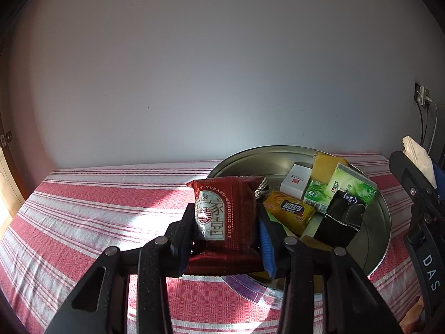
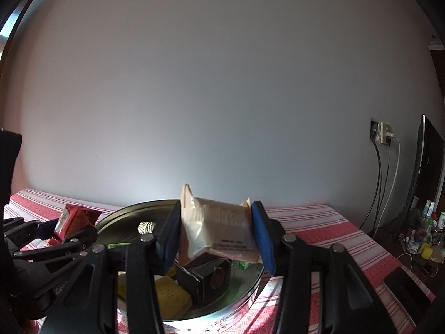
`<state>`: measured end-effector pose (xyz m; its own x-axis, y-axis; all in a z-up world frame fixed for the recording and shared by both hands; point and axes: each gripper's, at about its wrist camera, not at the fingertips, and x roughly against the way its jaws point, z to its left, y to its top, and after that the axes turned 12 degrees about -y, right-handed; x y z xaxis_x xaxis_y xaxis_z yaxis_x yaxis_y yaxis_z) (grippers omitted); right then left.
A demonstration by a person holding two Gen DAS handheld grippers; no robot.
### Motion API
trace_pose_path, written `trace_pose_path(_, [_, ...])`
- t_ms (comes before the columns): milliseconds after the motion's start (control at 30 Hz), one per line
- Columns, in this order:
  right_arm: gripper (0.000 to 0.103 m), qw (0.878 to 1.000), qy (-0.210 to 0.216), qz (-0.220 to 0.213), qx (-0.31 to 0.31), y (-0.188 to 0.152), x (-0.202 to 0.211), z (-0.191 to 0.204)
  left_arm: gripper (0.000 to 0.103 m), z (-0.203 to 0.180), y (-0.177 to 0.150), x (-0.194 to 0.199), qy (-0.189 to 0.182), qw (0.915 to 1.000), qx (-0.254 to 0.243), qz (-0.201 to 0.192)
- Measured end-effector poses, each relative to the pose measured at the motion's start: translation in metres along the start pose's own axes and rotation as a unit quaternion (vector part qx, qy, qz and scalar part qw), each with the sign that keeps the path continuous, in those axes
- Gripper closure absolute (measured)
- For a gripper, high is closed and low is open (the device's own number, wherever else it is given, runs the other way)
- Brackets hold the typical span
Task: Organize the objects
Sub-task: 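Hold both packs over the tin and open both tools to drop them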
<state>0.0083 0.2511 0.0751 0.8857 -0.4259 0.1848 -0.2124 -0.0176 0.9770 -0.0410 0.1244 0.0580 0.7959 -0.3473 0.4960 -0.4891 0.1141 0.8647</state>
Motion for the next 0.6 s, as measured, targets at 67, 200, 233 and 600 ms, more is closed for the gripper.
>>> trace_pose_path(67, [0.055, 1.000, -0.006, 0.000, -0.001, 0.000, -0.004, -0.003, 0.059, -0.003, 0.002, -0.003, -0.004, 1.0000, 0.000, 0.000])
trace_pose_path(200, [0.055, 1.000, -0.015, 0.005, -0.007, 0.002, -0.011, -0.007, 0.059, -0.007, 0.005, -0.008, -0.012, 0.9999, -0.001, 0.001])
trace_pose_path(233, [0.055, 1.000, -0.017, 0.006, -0.009, 0.003, -0.011, -0.007, 0.059, -0.008, 0.006, -0.010, -0.014, 0.9999, -0.001, 0.001])
trace_pose_path(600, [0.055, 0.999, -0.028, 0.011, -0.016, 0.007, -0.024, -0.010, 0.059, -0.021, 0.014, -0.025, -0.036, 0.9993, 0.002, 0.011])
